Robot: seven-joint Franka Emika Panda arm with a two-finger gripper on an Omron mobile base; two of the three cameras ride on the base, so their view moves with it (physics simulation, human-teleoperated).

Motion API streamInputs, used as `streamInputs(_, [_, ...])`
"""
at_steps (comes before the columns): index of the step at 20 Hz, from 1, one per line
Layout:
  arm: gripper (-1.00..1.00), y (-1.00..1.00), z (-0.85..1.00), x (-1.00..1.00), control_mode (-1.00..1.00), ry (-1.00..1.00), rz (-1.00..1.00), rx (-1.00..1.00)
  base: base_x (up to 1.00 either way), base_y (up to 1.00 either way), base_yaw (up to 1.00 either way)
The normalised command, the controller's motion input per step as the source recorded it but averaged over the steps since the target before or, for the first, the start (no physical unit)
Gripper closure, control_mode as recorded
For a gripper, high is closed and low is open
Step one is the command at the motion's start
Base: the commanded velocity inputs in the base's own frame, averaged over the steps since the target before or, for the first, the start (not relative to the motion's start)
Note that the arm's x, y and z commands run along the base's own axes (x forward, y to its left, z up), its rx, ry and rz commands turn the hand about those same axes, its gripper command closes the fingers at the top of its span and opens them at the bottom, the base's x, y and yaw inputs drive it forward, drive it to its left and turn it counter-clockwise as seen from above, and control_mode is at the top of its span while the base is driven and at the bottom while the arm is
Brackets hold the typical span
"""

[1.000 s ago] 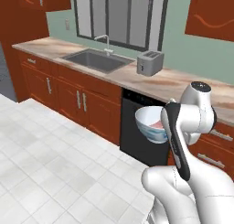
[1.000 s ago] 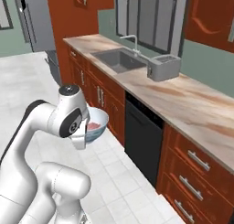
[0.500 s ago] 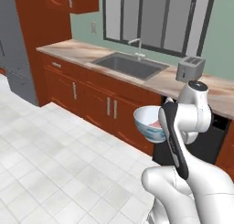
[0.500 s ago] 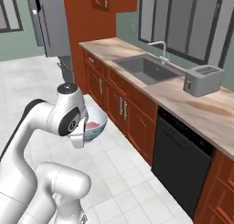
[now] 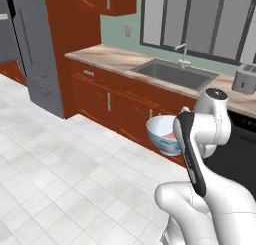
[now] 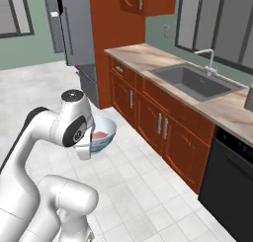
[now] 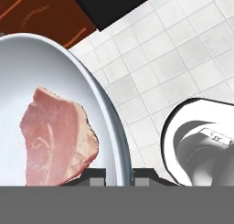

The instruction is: Place one of the steaks on the plate and the other in the bowl. Then place the bowl in the fridge.

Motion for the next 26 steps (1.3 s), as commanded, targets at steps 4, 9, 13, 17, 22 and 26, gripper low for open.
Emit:
streamInputs(4, [1.0, 0.0, 0.0, 0.0, 1.0, 0.0, 0.0, 0.0, 0.48, 1.0, -0.16])
streamInputs(9, [1.0, 0.0, 0.0, 0.0, 1.0, 0.0, 0.0, 0.0, 0.53, 1.0, -0.21])
streamInputs(13, [1.0, 0.0, 0.0, 0.0, 1.0, 0.0, 0.0, 0.0, 0.49, 1.0, -0.21])
streamInputs(17, [1.0, 0.0, 0.0, 0.0, 1.0, 0.0, 0.0, 0.0, 0.5, 1.0, -0.23])
streamInputs(22, [1.0, 0.0, 0.0, 0.0, 1.0, 0.0, 0.0, 0.0, 0.49, 1.0, -0.24])
streamInputs(26, [1.0, 0.0, 0.0, 0.0, 1.0, 0.0, 0.0, 0.0, 0.48, 1.0, -0.24])
